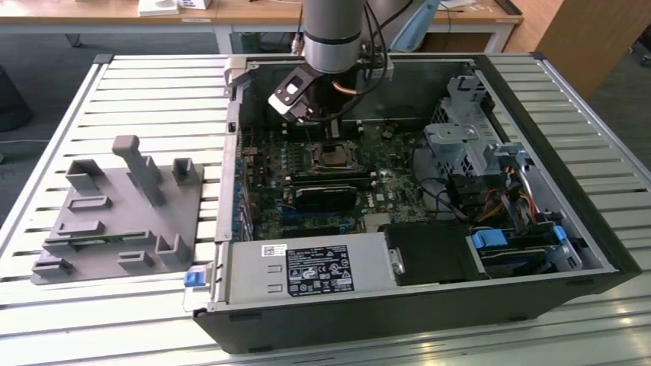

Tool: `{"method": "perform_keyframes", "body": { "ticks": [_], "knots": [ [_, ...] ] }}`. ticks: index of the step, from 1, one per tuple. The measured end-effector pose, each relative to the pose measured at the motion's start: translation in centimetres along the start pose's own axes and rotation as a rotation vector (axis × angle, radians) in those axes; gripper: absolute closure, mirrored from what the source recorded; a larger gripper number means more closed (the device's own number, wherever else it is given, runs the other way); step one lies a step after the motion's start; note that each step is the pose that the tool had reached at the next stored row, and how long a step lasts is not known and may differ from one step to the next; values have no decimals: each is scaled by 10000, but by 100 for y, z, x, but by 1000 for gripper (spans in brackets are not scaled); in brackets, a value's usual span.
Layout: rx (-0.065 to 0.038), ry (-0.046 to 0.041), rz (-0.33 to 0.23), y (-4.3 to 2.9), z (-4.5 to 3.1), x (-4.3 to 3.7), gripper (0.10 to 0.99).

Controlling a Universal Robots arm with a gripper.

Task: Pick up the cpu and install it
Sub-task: 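Close the cpu cover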

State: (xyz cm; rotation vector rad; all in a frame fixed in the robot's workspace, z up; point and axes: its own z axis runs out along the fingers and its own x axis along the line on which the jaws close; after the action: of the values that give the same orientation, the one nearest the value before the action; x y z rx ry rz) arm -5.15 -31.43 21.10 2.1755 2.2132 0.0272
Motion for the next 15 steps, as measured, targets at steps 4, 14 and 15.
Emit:
{"method": "perform_keyframes", "body": {
  "ticks": [4, 14, 15],
  "knots": [
    [8, 1, 0, -17, 14, 1, 980],
    [27, 2, 0, -80, 68, 2, 980],
    [34, 2, -1, -81, 78, 3, 980]
  ]
}}
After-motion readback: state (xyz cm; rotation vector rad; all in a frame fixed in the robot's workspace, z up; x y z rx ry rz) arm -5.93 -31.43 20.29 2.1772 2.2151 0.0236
